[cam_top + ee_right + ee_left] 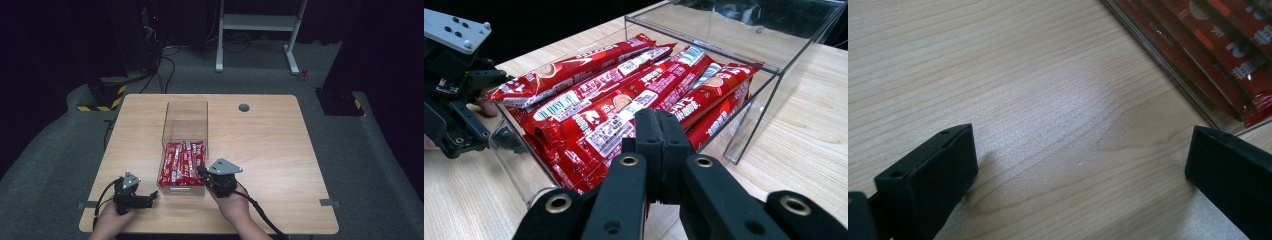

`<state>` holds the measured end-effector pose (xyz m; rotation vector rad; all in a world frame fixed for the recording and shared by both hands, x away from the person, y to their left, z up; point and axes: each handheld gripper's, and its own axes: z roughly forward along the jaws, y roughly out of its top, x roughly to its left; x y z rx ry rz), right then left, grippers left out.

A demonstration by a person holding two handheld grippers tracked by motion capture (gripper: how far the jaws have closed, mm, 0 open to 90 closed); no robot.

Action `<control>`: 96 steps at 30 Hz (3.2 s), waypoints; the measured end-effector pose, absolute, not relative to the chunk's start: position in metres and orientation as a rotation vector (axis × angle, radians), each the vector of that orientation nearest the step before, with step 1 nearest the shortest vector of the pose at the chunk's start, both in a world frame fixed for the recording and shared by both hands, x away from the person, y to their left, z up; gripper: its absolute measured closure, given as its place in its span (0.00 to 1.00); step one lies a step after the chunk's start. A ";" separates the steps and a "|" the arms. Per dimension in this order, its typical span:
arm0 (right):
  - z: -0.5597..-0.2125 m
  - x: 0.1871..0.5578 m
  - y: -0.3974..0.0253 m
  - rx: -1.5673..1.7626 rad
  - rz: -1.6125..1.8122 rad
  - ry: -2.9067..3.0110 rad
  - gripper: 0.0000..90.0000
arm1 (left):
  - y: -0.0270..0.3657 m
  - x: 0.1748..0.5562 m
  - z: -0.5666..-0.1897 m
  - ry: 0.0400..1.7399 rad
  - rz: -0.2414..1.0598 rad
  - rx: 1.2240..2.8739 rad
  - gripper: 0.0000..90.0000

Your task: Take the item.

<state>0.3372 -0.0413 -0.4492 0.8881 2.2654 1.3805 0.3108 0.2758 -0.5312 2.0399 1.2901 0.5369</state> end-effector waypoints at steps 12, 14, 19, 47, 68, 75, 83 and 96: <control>-0.448 0.328 -0.045 0.856 1.395 2.271 1.00 | 0.276 0.311 -0.531 1.290 0.537 2.040 0.01; -0.448 0.327 -0.045 0.852 1.395 2.271 1.00 | 0.276 0.311 -0.531 1.290 0.537 2.040 0.01; -0.447 0.323 -0.047 0.841 1.392 2.267 1.00 | 0.276 0.311 -0.531 1.290 0.537 2.040 0.01; -0.438 0.318 -0.058 0.826 1.428 2.234 1.00 | 0.276 0.311 -0.531 1.290 0.537 2.040 0.01; -0.433 0.314 -0.067 0.810 1.423 2.214 1.00 | 0.276 0.312 -0.531 1.287 0.537 2.045 0.01; -0.430 0.313 -0.075 0.816 1.423 2.198 1.00 | 0.276 0.313 -0.531 1.287 0.536 2.047 0.01; -0.429 0.312 -0.082 0.828 1.417 2.180 1.00 | 0.275 0.313 -0.531 1.287 0.537 2.046 0.01; -0.426 0.313 -0.093 0.839 1.408 2.160 1.00 | 0.275 0.313 -0.531 1.288 0.537 2.046 0.01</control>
